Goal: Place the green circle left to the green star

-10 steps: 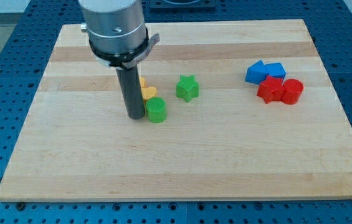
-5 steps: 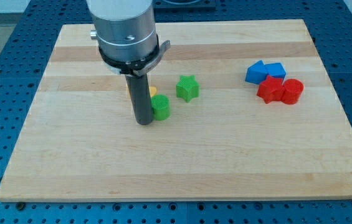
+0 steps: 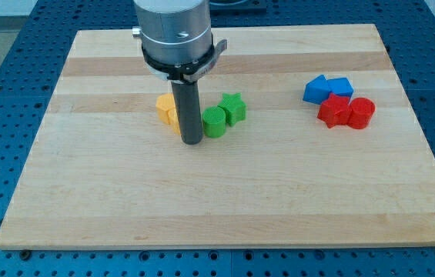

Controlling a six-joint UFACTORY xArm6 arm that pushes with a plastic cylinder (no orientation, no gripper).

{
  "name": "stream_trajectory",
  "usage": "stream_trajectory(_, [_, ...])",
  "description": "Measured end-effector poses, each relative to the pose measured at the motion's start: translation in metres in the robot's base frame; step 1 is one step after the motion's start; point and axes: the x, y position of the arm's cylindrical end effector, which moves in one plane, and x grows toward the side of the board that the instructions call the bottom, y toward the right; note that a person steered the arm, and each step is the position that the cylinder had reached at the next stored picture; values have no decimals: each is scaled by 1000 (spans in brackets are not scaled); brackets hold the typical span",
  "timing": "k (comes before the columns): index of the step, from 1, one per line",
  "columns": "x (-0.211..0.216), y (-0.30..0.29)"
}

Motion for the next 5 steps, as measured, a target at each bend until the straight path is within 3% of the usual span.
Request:
stream_trajectory(2, [53, 16])
stream_trajectory(3, [47, 51])
stream_trajectory(5, [32, 51])
